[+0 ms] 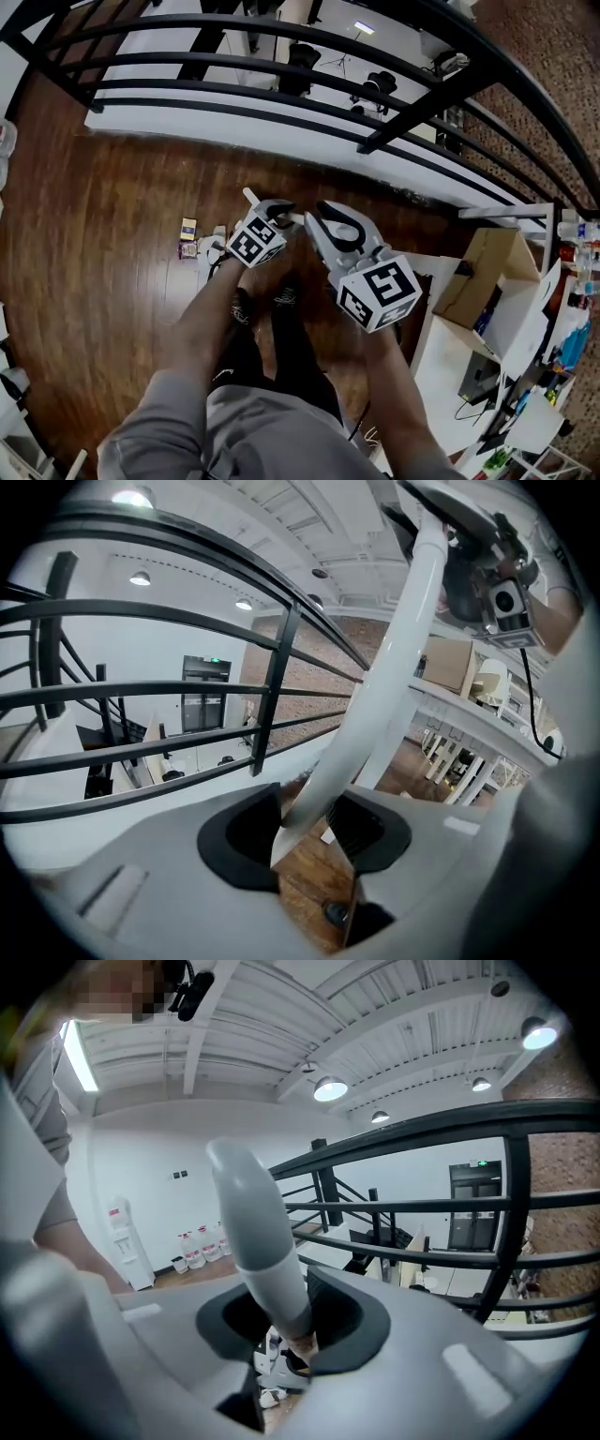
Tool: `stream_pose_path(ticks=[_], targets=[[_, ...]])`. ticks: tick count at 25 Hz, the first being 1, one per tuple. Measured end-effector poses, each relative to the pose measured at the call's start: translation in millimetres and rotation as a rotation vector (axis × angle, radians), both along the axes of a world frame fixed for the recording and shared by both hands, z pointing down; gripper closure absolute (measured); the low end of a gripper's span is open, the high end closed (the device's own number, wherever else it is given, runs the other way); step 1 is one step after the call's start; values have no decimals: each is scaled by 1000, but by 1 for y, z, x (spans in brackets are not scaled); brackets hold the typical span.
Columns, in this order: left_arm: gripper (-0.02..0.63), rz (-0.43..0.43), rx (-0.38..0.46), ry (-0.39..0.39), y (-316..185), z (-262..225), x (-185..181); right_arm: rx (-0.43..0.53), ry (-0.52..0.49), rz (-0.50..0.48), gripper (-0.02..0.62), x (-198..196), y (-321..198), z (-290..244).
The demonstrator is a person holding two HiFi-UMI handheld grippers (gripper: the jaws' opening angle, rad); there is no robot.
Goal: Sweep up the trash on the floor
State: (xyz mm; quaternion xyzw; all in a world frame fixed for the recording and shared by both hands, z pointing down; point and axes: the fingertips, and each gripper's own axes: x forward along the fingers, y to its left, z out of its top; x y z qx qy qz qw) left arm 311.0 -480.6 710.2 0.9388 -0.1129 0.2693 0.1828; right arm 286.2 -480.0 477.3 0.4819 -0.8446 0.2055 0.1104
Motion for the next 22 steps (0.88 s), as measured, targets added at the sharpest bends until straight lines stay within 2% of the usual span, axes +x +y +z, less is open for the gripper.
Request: stream_pose_path(ticks=[10,16,19,22], targets=[[454,-99,-28,-66,15,1,-117,-24,-22,-149,523,-103,12,2],[453,-174,-43,-70,20,-1,-171,-16,-16,-231,523,-161,19,-1],[453,-179,-37,-66,23,-6,-191,-13,2,-232,525,-182,24,-5],[453,-158,-35,-62,30,-14,-202,-19,-8,-177,528,-186,29,-11]])
